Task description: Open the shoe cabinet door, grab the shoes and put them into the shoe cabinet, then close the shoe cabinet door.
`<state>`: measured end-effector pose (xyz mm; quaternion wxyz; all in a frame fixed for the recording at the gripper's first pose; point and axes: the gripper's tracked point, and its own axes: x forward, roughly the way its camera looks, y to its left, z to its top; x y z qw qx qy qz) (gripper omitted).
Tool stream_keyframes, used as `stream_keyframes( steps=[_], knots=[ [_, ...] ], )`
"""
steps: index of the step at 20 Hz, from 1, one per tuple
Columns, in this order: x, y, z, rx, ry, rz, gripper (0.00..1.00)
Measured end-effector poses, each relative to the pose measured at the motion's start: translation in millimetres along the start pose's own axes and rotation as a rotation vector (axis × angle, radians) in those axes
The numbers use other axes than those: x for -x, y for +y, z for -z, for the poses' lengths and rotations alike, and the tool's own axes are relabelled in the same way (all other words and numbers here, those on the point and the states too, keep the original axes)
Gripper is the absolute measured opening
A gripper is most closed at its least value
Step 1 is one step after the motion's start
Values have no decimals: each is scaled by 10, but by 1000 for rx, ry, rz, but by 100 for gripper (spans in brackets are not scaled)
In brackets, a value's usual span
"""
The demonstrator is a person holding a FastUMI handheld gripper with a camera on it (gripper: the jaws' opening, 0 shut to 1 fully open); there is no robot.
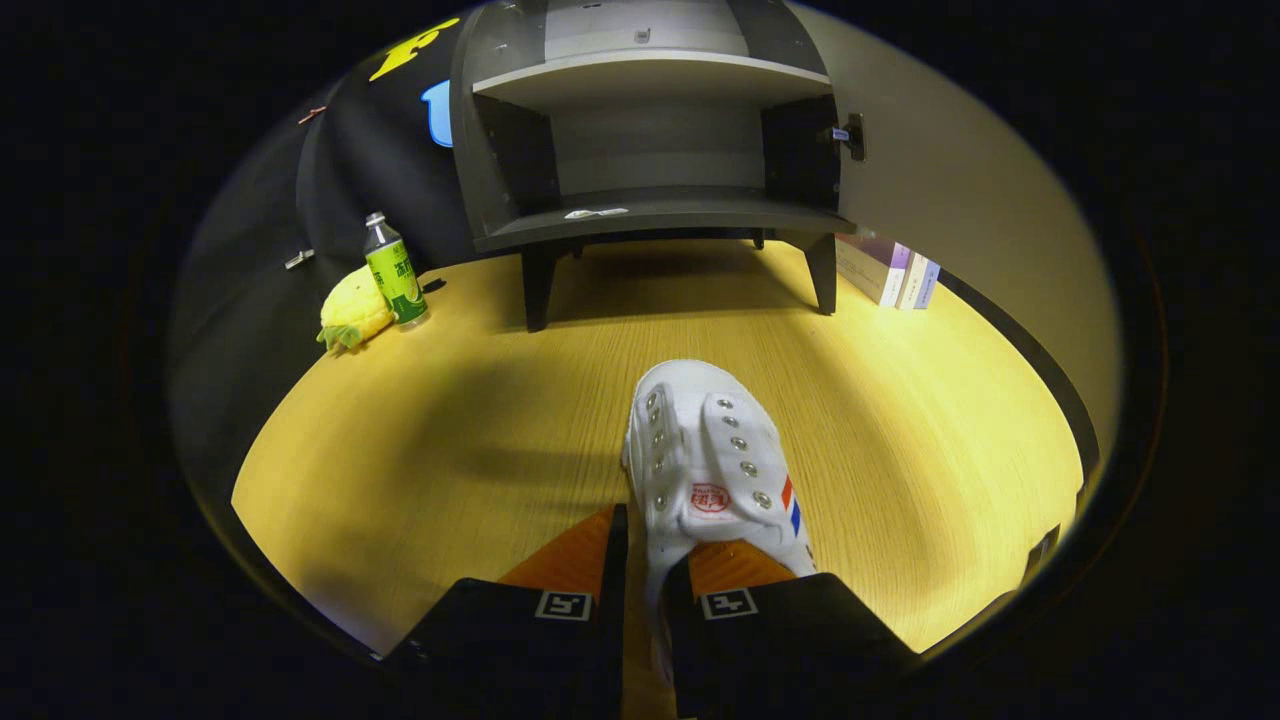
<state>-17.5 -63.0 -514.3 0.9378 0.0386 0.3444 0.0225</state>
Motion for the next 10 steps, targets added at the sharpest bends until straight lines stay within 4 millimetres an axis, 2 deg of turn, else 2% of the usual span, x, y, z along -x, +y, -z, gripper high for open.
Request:
stream_keyframes(
  steps=[4,7,8,9,10],
  knots=[
    [-64,-3,-37,-7,-14,4,19],
    [-69,-8,-35,2,-8,5,19],
    [-206,-27,105,10,-9,9,18],
    [37,1,-6,10,-8,14,12],
    [-100,-5,-41,15,-7,18,5]
  ],
)
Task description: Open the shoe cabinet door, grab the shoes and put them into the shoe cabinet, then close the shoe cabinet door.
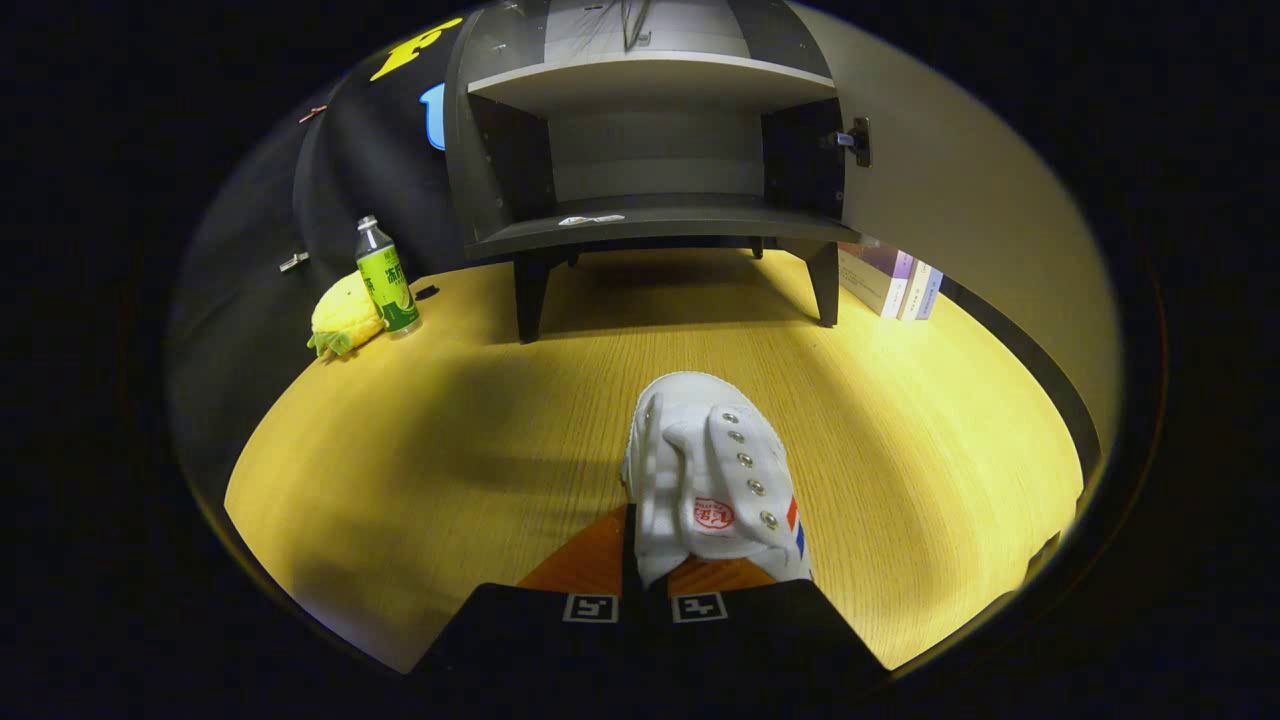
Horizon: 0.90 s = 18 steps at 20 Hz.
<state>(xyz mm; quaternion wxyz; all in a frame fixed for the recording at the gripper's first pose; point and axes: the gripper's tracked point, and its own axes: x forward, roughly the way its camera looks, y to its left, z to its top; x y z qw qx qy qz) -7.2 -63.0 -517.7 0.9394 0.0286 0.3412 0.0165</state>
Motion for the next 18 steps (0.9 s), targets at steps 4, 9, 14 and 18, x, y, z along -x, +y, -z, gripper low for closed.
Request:
stream_keyframes(
  steps=[4,9,14,18],
  knots=[
    [10,5,-14,2,4,-2,5],
    [141,-18,-183,32,9,-1,5],
    [549,-134,-641,30,-14,12,5],
    [1125,-72,-1352,85,-128,-24,5]
  ],
)
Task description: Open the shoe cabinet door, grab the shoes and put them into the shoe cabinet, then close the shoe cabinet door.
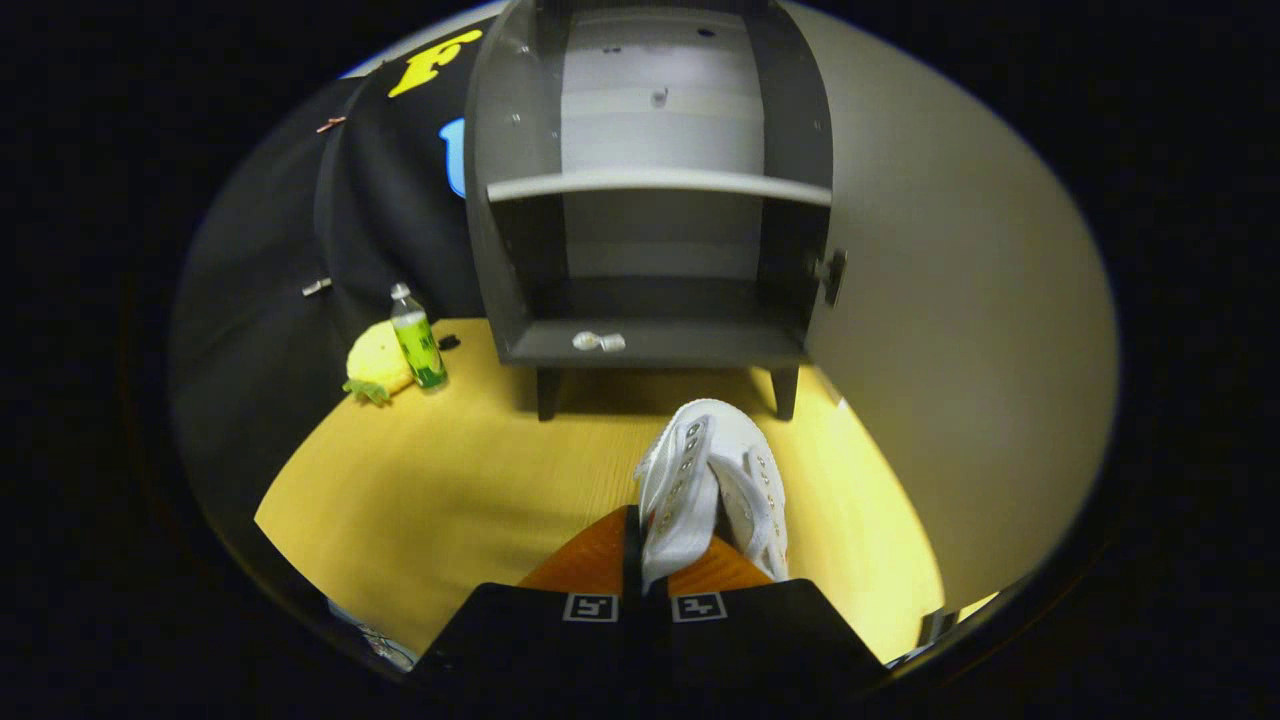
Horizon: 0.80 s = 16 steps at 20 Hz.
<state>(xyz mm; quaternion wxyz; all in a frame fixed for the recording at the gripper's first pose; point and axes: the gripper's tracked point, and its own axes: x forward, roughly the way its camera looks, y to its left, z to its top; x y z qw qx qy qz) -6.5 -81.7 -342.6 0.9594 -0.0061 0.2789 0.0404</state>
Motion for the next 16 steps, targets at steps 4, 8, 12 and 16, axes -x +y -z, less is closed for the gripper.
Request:
stream_keyframes(
  steps=[4,8,12,16],
  knots=[
    [462,-13,-698,58,-110,-32,5],
    [644,-39,-1220,62,-174,-21,5],
    [531,23,-1631,56,-174,19,5],
    [256,127,-2063,30,-190,56,5]
  ],
)
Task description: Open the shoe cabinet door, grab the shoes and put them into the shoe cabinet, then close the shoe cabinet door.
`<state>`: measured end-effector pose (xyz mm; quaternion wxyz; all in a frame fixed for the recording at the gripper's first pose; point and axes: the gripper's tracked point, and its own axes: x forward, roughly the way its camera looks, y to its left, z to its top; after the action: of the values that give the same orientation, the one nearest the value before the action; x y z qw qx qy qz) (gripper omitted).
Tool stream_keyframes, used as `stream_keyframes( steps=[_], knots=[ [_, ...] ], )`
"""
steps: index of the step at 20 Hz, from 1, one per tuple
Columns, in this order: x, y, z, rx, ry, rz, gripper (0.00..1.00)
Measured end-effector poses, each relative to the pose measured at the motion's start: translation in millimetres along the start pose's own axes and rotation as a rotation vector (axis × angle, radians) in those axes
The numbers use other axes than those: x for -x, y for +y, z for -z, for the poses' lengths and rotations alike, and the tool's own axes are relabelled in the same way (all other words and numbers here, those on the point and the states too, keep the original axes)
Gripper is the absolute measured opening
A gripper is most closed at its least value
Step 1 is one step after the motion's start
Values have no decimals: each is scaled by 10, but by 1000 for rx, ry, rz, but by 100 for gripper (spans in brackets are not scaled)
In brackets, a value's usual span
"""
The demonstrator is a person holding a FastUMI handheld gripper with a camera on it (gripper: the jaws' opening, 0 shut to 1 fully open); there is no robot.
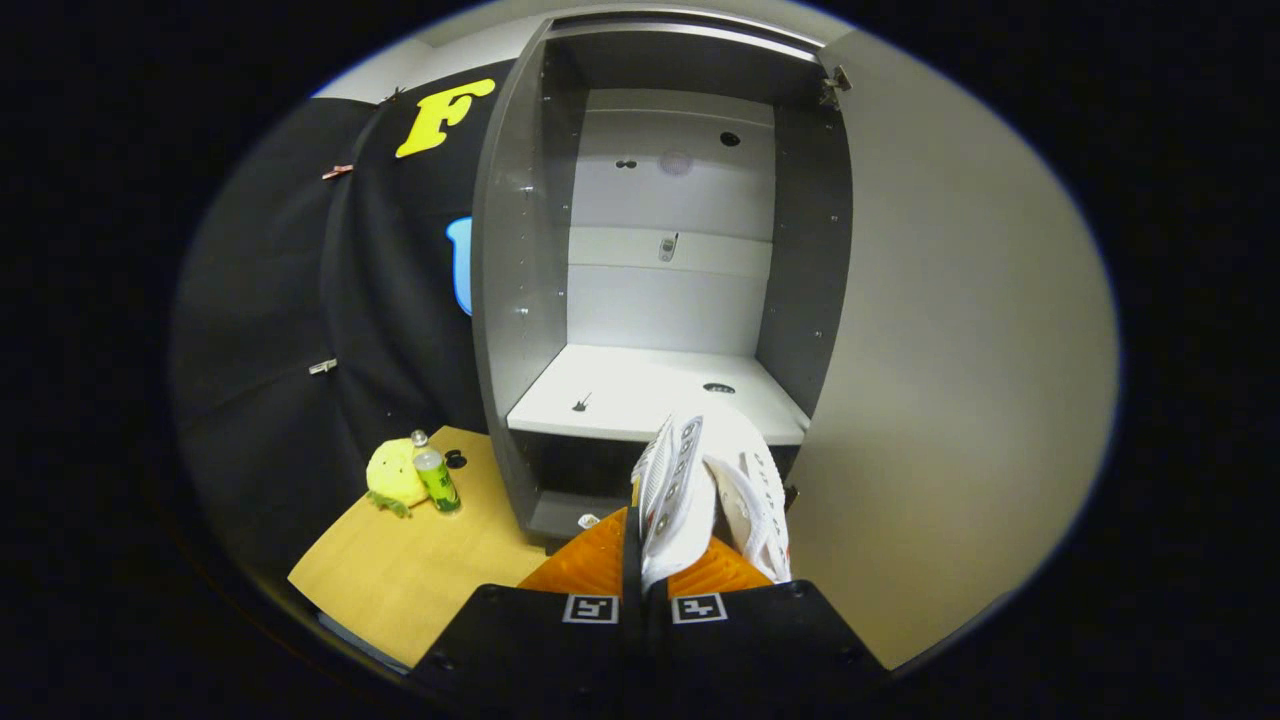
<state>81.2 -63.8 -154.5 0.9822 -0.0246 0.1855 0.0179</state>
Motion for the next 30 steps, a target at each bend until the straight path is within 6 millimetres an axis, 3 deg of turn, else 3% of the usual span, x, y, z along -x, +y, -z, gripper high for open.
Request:
stream_keyframes(
  steps=[4,8,19,23,30],
  knots=[
    [-403,109,-290,9,6,13,5],
    [-928,134,-538,11,-2,26,5],
    [-2388,96,-772,14,62,15,4],
    [-2729,120,-745,-16,84,3,4],
    [-2983,171,-717,-16,109,-22,4]
  ],
)
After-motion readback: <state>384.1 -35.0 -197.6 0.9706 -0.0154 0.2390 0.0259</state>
